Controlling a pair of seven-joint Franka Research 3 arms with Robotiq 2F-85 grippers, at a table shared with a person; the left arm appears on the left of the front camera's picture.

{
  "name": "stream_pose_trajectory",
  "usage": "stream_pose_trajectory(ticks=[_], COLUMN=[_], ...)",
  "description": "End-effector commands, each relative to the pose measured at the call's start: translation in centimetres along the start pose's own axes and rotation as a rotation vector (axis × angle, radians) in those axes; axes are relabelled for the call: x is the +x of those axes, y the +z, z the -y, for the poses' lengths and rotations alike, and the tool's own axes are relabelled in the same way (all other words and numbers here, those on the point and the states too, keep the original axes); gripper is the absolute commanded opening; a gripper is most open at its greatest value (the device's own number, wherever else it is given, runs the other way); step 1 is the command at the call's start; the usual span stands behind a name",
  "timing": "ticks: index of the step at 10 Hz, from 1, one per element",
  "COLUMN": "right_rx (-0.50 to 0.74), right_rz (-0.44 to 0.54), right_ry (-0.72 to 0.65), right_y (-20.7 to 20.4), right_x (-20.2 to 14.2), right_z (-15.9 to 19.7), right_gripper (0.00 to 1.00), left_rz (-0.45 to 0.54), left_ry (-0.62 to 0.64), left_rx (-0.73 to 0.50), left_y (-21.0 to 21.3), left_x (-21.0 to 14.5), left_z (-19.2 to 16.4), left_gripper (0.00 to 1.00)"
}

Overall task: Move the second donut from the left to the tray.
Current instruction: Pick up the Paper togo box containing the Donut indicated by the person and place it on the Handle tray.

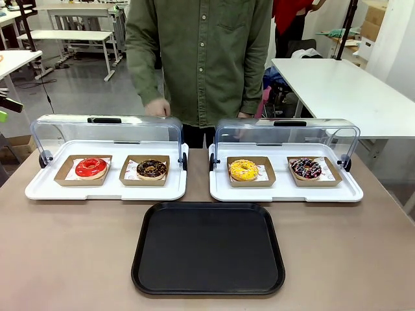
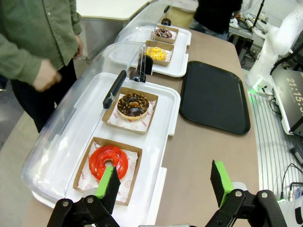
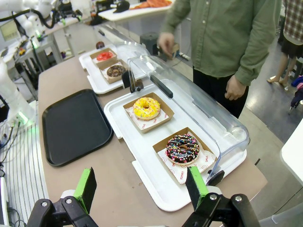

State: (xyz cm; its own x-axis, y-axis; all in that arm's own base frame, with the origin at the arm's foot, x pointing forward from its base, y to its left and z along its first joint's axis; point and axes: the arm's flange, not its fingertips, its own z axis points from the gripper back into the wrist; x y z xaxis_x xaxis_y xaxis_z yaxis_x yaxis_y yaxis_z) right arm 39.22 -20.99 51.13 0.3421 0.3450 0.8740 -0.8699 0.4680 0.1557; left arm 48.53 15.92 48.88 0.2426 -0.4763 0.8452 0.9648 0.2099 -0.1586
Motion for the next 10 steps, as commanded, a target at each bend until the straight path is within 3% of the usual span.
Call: stream_pose_trajectory(ticks=[1,10], right_rx=[-0.002,-0.002], right_rz=[0.025,0.025], right_ry=[0.008,0.008], right_y=[-0.21,-0.21], right_x=[0.2,0.2], right_z=[-0.28,-0.28], right_gripper=[1.0,1.0], left_rz=[0.001,0.001], left_ry=[0.008,0.008], left_rx=[0.0,0.0], left_y=[-0.02,-0.02], left_x=[0.14,0.14], left_z=[0.04,0.04], left_gripper=[1.0,1.0])
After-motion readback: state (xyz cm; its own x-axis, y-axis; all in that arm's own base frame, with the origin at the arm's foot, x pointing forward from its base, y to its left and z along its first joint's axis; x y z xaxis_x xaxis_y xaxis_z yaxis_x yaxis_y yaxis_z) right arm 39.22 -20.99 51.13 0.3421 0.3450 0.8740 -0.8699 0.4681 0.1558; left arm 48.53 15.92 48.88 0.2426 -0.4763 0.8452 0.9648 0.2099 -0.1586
